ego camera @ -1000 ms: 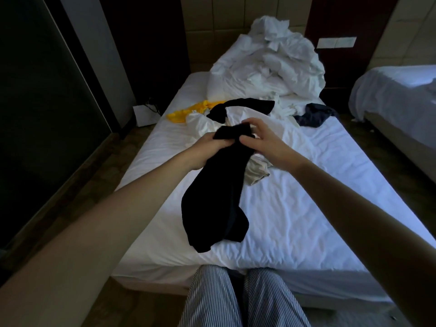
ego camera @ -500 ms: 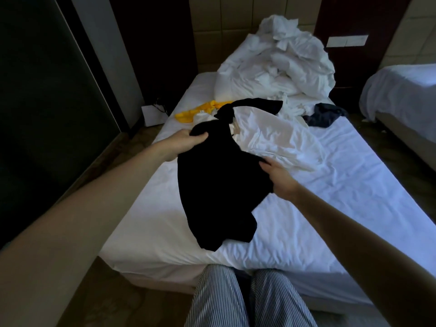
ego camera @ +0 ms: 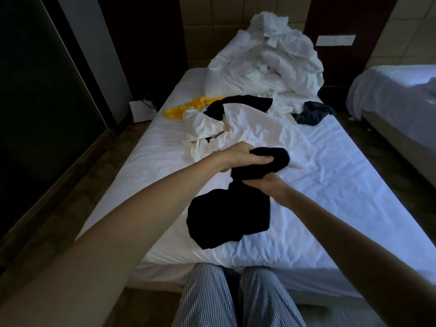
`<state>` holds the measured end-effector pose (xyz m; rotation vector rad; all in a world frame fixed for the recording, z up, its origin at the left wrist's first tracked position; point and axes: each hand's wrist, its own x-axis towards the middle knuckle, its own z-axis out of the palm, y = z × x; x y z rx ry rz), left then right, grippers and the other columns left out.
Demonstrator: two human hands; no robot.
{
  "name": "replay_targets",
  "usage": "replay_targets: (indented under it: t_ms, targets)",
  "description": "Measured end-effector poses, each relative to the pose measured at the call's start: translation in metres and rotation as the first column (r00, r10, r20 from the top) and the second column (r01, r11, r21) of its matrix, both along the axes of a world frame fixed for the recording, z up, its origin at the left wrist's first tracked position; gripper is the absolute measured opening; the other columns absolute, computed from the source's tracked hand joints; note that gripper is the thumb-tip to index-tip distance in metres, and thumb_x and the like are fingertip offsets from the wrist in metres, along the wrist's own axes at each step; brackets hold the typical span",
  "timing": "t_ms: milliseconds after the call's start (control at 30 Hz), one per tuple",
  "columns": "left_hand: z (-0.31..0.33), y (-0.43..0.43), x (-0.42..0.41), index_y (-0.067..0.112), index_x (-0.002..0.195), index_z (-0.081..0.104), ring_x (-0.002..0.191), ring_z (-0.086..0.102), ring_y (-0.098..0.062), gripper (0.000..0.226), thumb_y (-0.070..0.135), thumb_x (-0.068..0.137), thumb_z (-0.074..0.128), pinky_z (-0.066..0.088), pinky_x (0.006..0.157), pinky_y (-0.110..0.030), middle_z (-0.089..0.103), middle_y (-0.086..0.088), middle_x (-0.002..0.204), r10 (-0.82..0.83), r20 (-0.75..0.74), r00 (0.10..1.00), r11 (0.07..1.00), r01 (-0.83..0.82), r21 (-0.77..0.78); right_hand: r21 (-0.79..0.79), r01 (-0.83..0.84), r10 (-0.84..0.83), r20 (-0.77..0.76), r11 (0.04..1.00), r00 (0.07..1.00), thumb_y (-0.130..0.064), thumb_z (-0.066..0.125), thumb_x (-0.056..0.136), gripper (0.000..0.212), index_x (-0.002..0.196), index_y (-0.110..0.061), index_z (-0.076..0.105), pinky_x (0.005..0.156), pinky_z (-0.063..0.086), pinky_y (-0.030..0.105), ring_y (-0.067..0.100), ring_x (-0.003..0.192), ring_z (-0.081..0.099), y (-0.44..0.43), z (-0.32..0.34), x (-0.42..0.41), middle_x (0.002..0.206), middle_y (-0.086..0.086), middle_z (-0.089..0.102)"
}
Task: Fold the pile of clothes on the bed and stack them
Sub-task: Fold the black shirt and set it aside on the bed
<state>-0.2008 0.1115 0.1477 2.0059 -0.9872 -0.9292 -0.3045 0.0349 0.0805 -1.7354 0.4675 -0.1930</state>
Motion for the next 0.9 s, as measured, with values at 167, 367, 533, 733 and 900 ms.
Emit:
replay_targets:
  t_ms: [167,367,533,733,900]
  targets:
    - [-0.020,0.012,0.011,0.027,0.098,0.064,0.089,0.062,-0.012,0.048,0.069,0.077,0.054,0.047,0.075,-0.019,0.065,0.011,0.089,-0.091,0.001,0.996,0.995,0.091,-0.039,0.011,-0.068,0.068,-0.032,0.998,0.997,-0.014,0.064,0.087,0.026,0.112,-0.011,0.061,0.089,0.052,0.030,0.022,0.098,0.065,-0.015,0.020,-0.010,0.107,0.010,0.067]
    - [-0.098,0.051,0.041,0.019,0.143,0.036,0.130,0.045,-0.013,0.089,0.062,0.073,0.067,0.038,0.103,-0.026,0.044,0.003,0.143,-0.367,-0.223,0.903,0.870,0.418,0.262,0.147,0.176,-0.175,-0.015,0.973,0.984,-0.019,0.064,0.088,0.030,0.115,-0.007,0.059,0.073,0.056,0.023,0.020,0.092,0.066,-0.048,0.028,-0.027,0.102,0.008,0.067]
    - [-0.118,0.048,0.037,0.016,0.097,0.061,0.109,0.059,-0.027,0.022,0.023,0.081,0.074,0.046,0.087,-0.032,0.064,-0.007,0.105,-0.414,0.041,0.909,0.756,0.318,0.573,0.106,0.332,-0.328,-0.058,0.937,0.943,-0.019,0.067,0.085,0.026,0.105,-0.003,0.062,0.082,0.053,0.033,0.024,0.089,0.064,-0.059,0.015,-0.031,0.104,0.016,0.065]
    - [-0.087,0.060,0.069,0.017,0.077,0.053,0.071,0.051,-0.024,0.024,0.030,0.074,0.073,0.034,0.056,-0.028,0.051,-0.003,0.074,-0.620,0.384,0.684,0.632,0.146,0.761,0.133,0.503,-0.485,-0.147,0.854,0.862,-0.021,0.066,0.086,0.030,0.105,0.000,0.058,0.075,0.051,0.033,0.023,0.080,0.060,-0.076,-0.006,-0.050,0.088,0.010,0.060]
    - [-0.062,0.051,0.080,0.017,0.056,0.034,0.054,0.035,-0.017,0.036,0.009,0.078,0.062,0.023,0.055,-0.030,0.032,0.000,0.057,-0.283,0.492,0.823,0.935,0.123,0.333,-0.144,0.404,-0.426,-0.398,0.904,0.812,-0.034,0.064,0.087,0.052,0.116,0.008,0.057,0.087,0.047,0.039,0.032,0.100,0.060,-0.081,-0.036,-0.056,0.099,0.019,0.062]
